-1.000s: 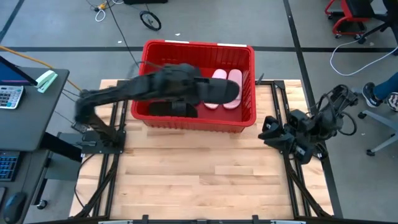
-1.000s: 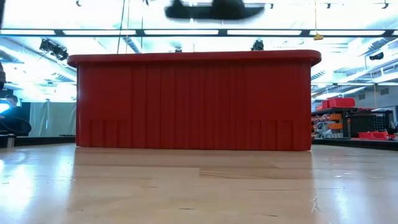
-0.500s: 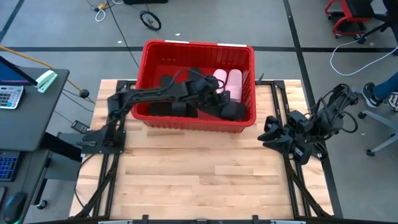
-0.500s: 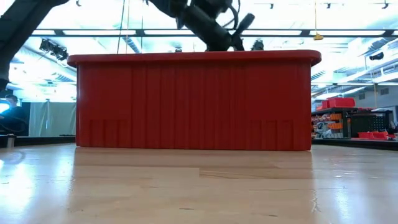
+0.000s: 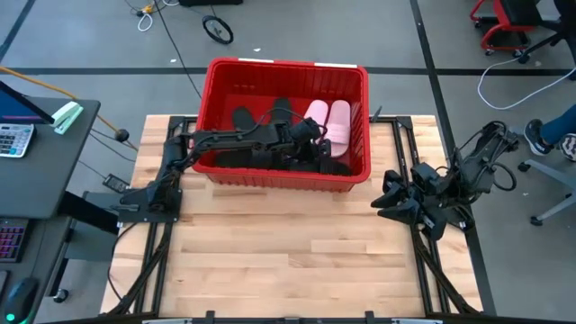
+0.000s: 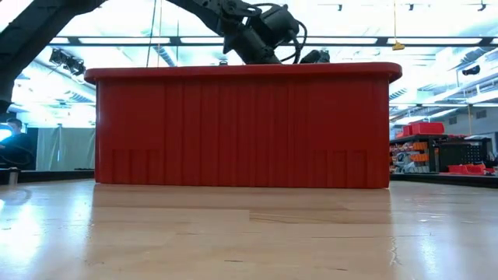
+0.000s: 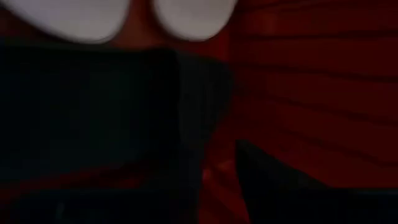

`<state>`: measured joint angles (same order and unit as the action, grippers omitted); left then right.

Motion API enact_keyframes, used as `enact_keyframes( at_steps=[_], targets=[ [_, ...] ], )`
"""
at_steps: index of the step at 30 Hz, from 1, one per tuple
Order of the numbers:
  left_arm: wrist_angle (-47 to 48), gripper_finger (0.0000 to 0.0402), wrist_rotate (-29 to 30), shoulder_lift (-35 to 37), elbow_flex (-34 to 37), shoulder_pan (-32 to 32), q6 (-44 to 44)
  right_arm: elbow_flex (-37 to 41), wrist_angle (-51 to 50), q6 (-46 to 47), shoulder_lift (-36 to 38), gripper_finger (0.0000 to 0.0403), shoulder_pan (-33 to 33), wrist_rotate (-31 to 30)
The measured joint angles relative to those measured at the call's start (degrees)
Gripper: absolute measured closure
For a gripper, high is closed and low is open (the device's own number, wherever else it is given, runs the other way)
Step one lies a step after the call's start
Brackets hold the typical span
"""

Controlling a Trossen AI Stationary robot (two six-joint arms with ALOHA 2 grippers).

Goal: Pick and place slides into bin
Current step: Put the black slide into the red bin, then return to Home Position

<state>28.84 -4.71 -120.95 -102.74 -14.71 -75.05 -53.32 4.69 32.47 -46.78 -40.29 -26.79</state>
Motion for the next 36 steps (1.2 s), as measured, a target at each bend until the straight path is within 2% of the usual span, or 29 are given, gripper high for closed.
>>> enact_keyframes(
  at_steps=[8,13,16,23,27,32,36],
  targets=[
    [4.4,0.0237,-0.7,0.7,0.0,-1.8,5.9,0.0,-0.9,1.1,0.1,0.0264,0.0,1.7],
    [5.0,0.0227,-8.7,3.2,-1.2,-3.7,13.7,0.0,-2.0,1.1,1.3,0.0264,-0.1,3.1],
    [8.5,0.0231,-8.5,6.3,-3.4,-4.2,19.1,0.0,-4.9,1.8,3.4,0.0264,-0.1,3.9],
    [22.2,0.0249,-1.5,15.7,-11.3,-4.2,34.0,0.0,-19.1,1.7,10.6,0.0264,-0.1,4.9],
    [30.6,0.0257,7.9,22.6,-13.8,-2.9,42.2,0.0,-30.7,1.6,13.4,0.0264,-0.1,2.8],
    [43.2,0.0263,21.0,32.1,-14.0,-2.2,44.4,0.0,-35.9,-2.7,16.4,0.0264,-0.1,-3.6],
    [51.5,0.0264,22.3,38.9,-14.0,-2.6,40.7,0.3,-35.6,-9.6,19.8,0.0264,-0.1,-3.7]
  ],
)
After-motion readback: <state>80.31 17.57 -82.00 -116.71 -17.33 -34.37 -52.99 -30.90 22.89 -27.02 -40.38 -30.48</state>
